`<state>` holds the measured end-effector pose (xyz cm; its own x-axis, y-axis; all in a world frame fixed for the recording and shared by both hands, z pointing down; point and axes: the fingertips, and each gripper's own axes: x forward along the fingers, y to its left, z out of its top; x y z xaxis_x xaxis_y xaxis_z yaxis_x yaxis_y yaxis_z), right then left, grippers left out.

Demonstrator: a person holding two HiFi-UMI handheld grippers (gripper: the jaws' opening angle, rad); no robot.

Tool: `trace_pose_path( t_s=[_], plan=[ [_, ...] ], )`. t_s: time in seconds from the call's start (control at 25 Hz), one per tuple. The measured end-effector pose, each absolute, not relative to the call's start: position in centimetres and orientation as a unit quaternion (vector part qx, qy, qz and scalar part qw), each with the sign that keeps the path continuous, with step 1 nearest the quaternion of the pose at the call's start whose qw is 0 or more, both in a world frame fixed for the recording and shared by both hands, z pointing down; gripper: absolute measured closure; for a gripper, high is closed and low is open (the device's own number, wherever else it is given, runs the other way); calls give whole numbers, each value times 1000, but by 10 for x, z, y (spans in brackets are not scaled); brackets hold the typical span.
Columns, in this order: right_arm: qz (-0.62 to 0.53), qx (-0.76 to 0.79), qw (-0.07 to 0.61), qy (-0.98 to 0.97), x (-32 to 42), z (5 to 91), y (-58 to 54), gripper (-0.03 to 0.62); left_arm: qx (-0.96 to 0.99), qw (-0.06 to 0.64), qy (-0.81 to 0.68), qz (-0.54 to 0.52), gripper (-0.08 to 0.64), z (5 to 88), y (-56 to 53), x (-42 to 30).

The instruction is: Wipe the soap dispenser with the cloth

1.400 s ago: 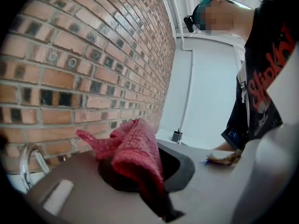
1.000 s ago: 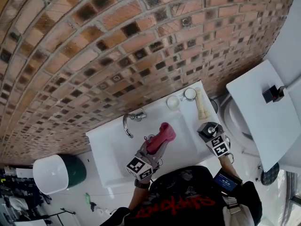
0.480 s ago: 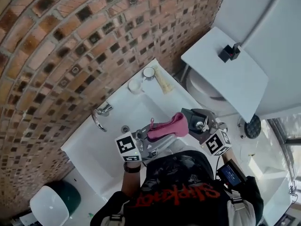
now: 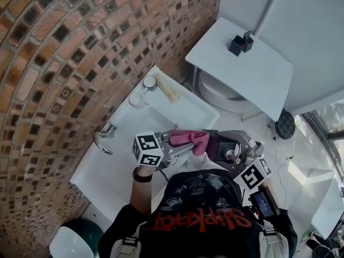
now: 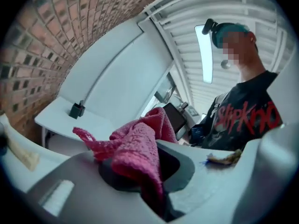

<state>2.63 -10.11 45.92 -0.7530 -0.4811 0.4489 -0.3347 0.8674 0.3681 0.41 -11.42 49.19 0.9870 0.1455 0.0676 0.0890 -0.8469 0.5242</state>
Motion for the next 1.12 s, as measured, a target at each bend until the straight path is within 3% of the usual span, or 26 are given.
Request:
trace_pose_path(
  t_s=[0.16, 0.32, 0.52, 0.8, 0.92, 1.04, 1.12],
  plan=[
    [-142, 228, 270, -925, 44, 453, -103, 279, 967, 202, -26, 151, 509, 522, -135, 15],
    [-120, 243, 221, -937, 62, 441, -108, 279, 935, 43, -131, 326, 509, 574, -160, 12],
    [-102, 293, 188, -932, 94, 442, -131, 279, 962, -45, -92, 253, 509, 543, -131, 43],
    [146, 412, 165, -884, 165, 506, -180, 279, 987, -60, 21, 146, 509, 487, -72, 93],
    [171, 385, 124, -898, 160, 505, -171, 279, 993, -19, 17, 119, 509, 482, -72, 113],
    [164, 346, 58, -922, 152, 480, -163, 279, 981, 8, -38, 188, 509, 516, -97, 119],
    [134, 337, 50, -930, 153, 469, -157, 281, 978, 35, -62, 196, 509, 528, -109, 117]
  ],
)
